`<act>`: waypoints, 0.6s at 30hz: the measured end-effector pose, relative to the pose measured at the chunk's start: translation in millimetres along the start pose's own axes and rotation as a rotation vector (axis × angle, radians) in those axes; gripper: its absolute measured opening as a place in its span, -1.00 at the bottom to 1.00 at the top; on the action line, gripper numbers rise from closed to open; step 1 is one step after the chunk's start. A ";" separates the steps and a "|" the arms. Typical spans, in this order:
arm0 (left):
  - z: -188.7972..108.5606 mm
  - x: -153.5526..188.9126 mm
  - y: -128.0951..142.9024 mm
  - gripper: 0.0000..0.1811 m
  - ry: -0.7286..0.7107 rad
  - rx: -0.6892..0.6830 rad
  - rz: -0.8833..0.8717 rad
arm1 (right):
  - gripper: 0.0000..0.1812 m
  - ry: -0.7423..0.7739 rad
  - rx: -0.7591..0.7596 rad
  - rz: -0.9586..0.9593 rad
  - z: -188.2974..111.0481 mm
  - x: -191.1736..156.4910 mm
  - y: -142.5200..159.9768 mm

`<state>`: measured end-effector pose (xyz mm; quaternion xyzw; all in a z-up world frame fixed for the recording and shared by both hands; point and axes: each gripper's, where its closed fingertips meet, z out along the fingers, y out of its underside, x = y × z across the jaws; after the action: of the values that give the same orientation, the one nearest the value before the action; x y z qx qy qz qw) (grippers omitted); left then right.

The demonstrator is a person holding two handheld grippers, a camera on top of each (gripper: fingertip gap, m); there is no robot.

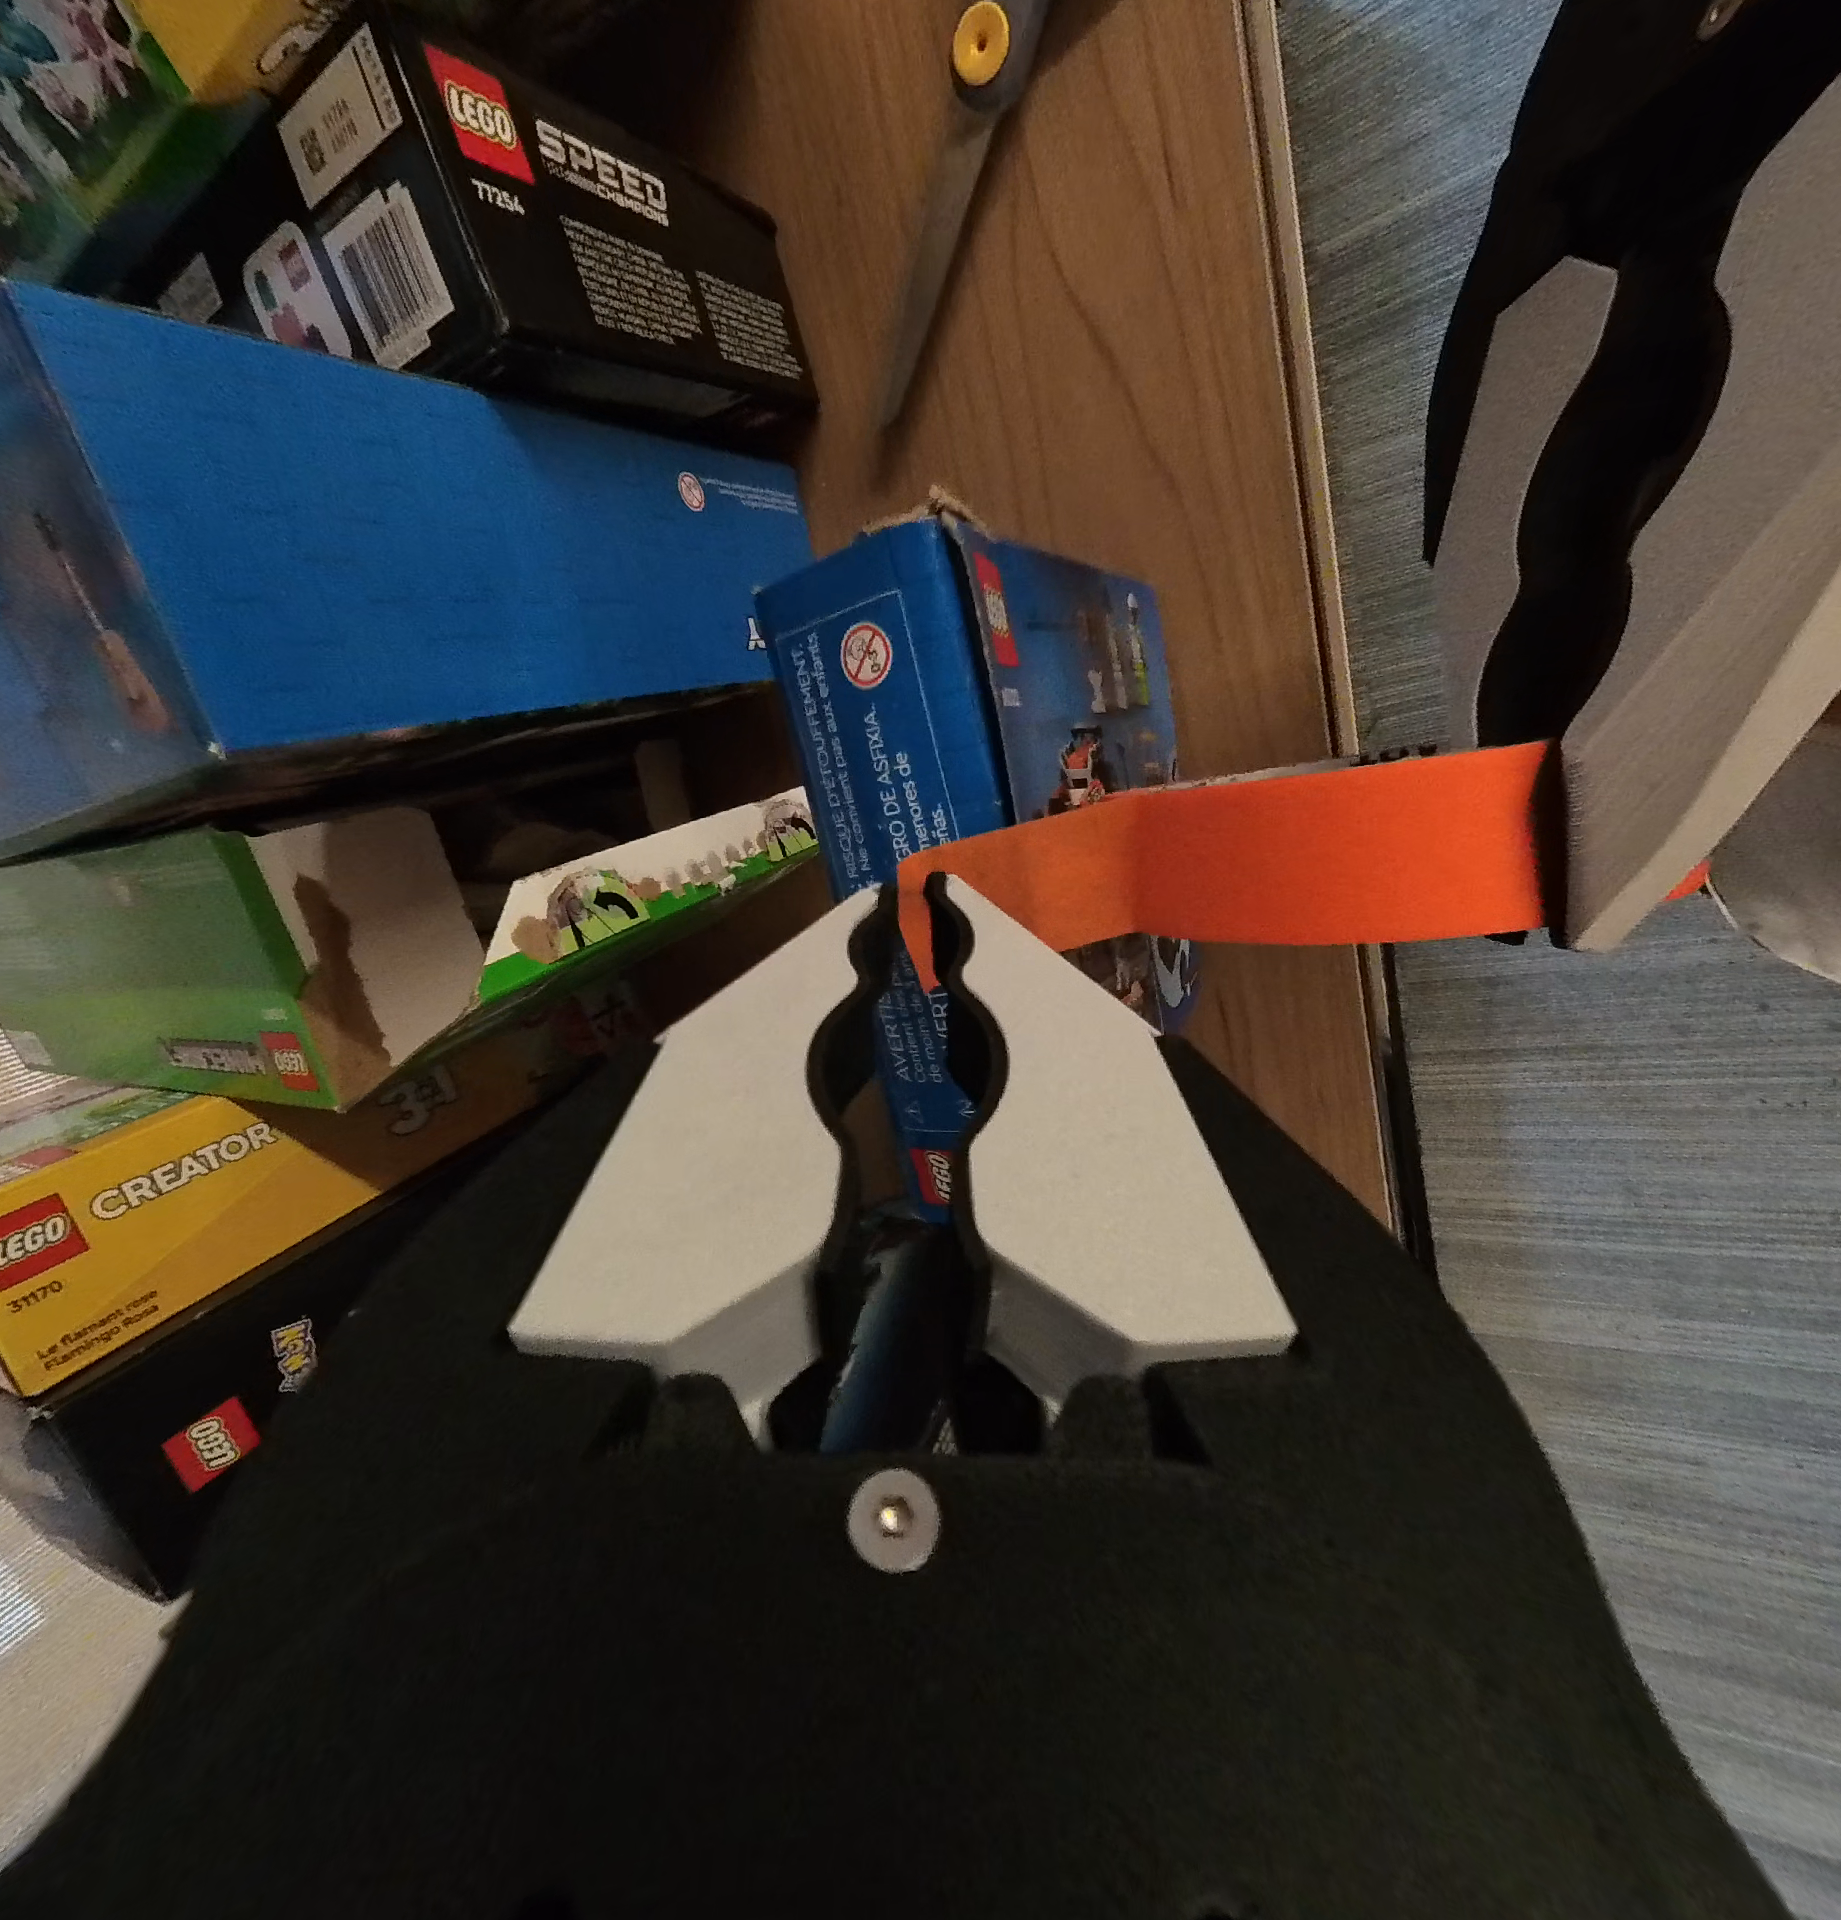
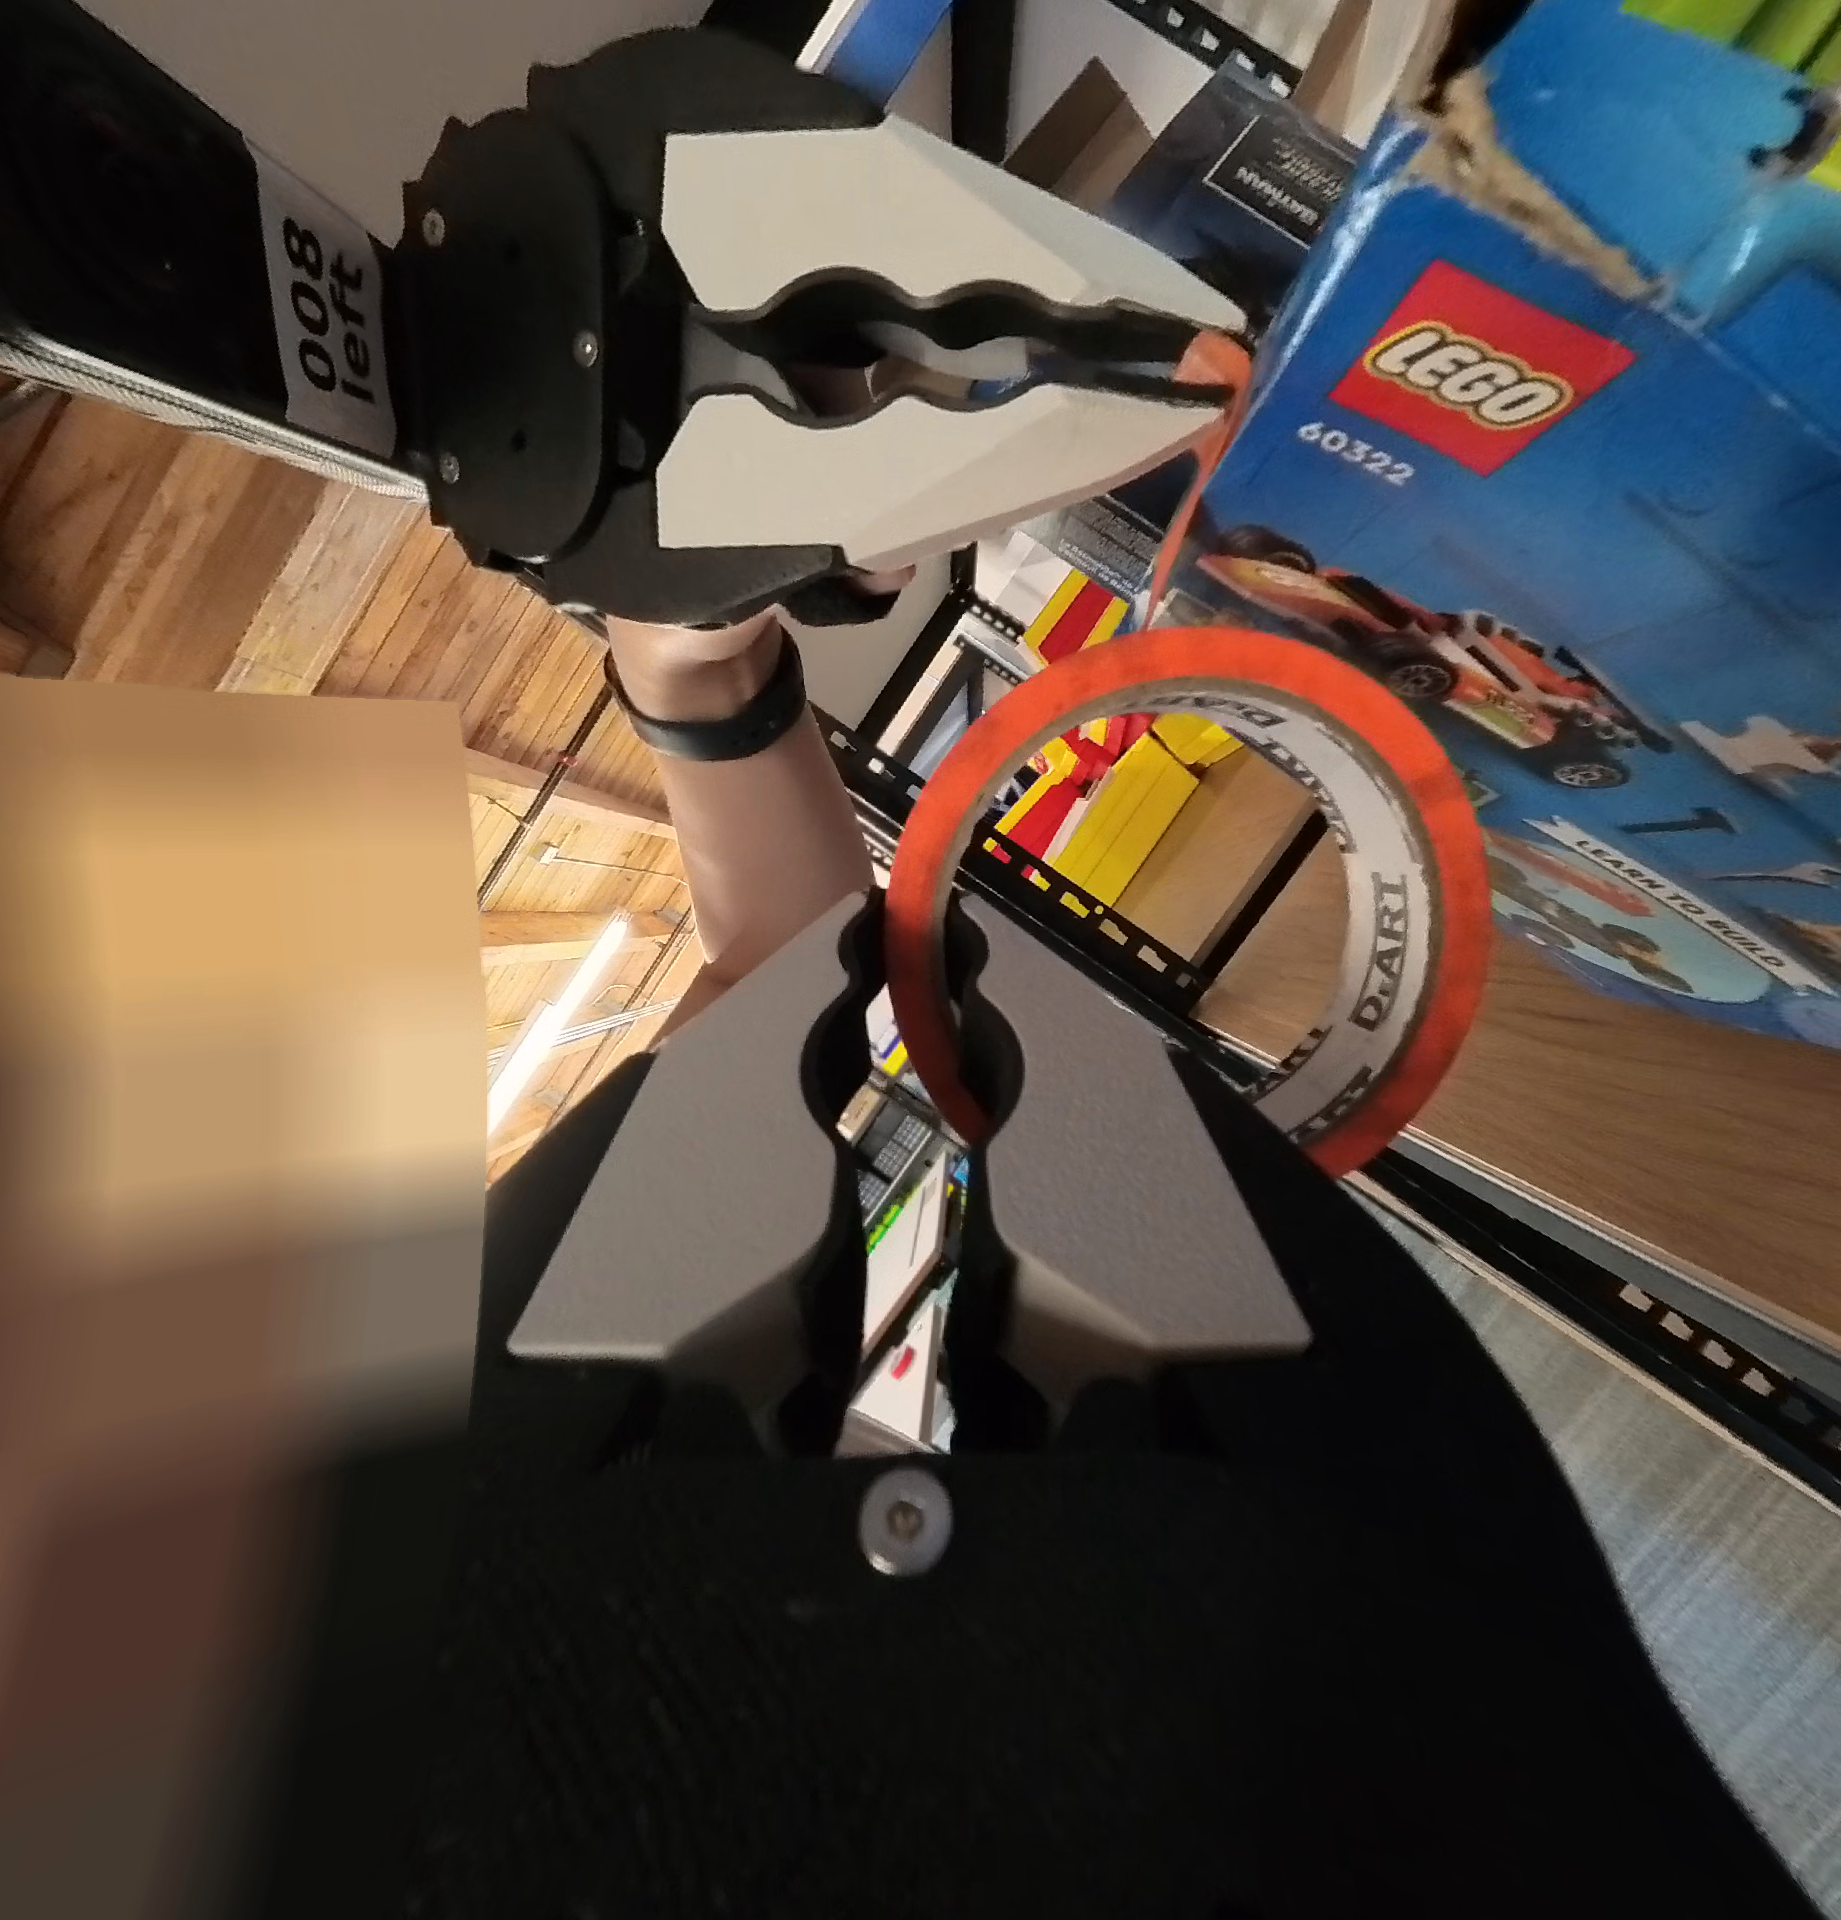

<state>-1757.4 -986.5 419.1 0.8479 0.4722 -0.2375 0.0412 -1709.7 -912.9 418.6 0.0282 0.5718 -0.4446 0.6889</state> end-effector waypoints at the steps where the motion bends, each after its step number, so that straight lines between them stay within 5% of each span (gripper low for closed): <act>1: -0.1 0.1 0.0 -0.95 -0.001 0.000 -0.006 | -0.92 0.000 0.001 0.002 -0.3 1.2 -0.7; 5: -0.4 -0.5 -1.0 -0.92 -0.016 0.010 -0.006 | -0.93 0.001 0.006 0.005 -1.2 2.1 -1.5; 6: -0.6 -4.2 -1.6 -0.67 -0.047 0.010 -0.008 | -0.92 0.001 0.004 0.005 -1.3 2.3 -1.3; 8: -1.6 -15.5 3.2 -0.50 -0.125 -0.028 -0.008 | -0.93 -0.009 -0.010 0.012 0.7 1.3 1.2; 18: -0.8 -18.8 6.9 -0.54 -0.079 0.004 -0.078 | -0.93 -0.016 0.000 0.010 -1.2 2.0 -0.6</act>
<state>-1759.8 -1004.7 427.0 0.8189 0.5026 -0.2729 0.0489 -1711.0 -913.8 416.8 0.0273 0.5661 -0.4411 0.6958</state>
